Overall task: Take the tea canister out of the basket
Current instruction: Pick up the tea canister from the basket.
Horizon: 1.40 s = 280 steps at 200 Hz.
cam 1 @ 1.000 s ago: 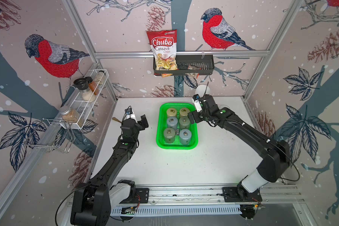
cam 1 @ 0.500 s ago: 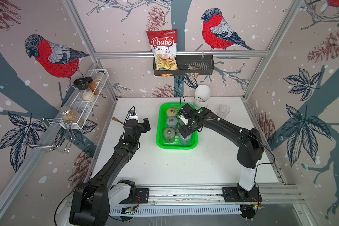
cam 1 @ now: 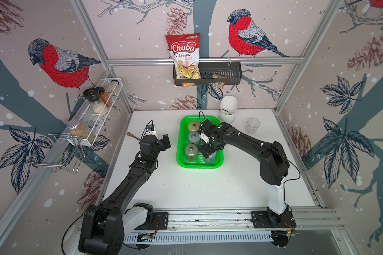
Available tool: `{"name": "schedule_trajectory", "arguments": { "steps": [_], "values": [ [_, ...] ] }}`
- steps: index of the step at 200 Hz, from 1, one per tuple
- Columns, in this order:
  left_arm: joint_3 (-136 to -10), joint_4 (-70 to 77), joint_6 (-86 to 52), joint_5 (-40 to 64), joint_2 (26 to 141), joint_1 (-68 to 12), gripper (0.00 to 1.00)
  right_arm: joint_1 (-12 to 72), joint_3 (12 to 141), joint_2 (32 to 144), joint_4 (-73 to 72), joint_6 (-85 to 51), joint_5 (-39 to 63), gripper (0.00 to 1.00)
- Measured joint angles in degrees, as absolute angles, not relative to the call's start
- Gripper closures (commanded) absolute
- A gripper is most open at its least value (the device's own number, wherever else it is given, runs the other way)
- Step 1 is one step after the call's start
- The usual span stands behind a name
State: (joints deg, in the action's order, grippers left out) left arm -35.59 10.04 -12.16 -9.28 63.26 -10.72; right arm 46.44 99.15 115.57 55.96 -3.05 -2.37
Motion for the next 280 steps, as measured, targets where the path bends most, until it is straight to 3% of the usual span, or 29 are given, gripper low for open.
{"name": "schedule_trajectory", "arguments": {
  "steps": [131,197,280],
  "values": [
    [-35.48,9.91,-12.19,-9.47,63.88,-10.85,0.03,44.95,97.78,118.15,52.29,-1.43,1.37,0.0],
    [-35.64,9.8,-12.16,-9.61,63.96,-10.85,0.03,44.82,99.2,119.5,53.41,-1.43,1.72,0.11],
    [-36.21,9.61,-12.12,-10.37,64.25,-10.87,0.03,44.84,100.6,120.03,55.68,-1.5,1.41,0.35]
  ]
}}
